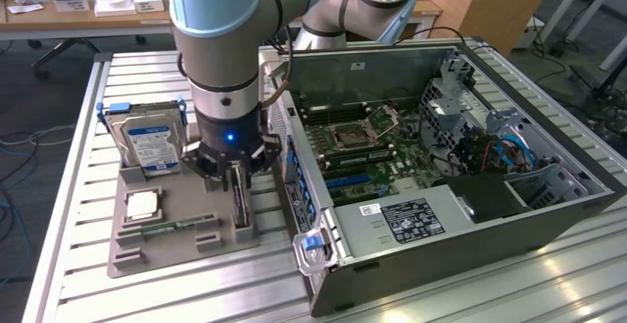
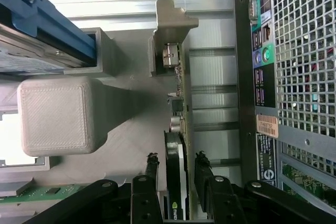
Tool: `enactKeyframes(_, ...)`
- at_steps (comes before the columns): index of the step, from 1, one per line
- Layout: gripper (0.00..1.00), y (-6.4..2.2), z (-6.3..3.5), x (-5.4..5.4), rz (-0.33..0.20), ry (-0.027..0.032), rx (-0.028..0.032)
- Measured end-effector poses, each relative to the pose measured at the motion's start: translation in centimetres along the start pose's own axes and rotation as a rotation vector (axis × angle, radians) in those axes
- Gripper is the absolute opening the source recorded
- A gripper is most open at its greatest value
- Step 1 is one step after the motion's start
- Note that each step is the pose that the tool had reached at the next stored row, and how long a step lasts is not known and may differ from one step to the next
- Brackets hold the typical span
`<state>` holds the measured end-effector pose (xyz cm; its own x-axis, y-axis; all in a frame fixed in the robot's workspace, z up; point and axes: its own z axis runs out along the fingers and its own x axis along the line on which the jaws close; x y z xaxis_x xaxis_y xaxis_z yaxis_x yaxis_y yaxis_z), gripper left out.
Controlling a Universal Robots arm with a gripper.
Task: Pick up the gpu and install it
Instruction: 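Pick up the gpu and move the gpu toward the slot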
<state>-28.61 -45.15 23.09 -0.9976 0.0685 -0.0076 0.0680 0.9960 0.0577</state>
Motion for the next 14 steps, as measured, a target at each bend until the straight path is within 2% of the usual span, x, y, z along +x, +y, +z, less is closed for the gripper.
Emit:
enactKeyframes(5, 0.42, 0.01, 0.32, 0.01, 0.0, 0.0, -0.0001)
enactKeyframes(14, 0.42, -0.05, 0.33, -0.01, 0.0, -0.0002, -0.0002)
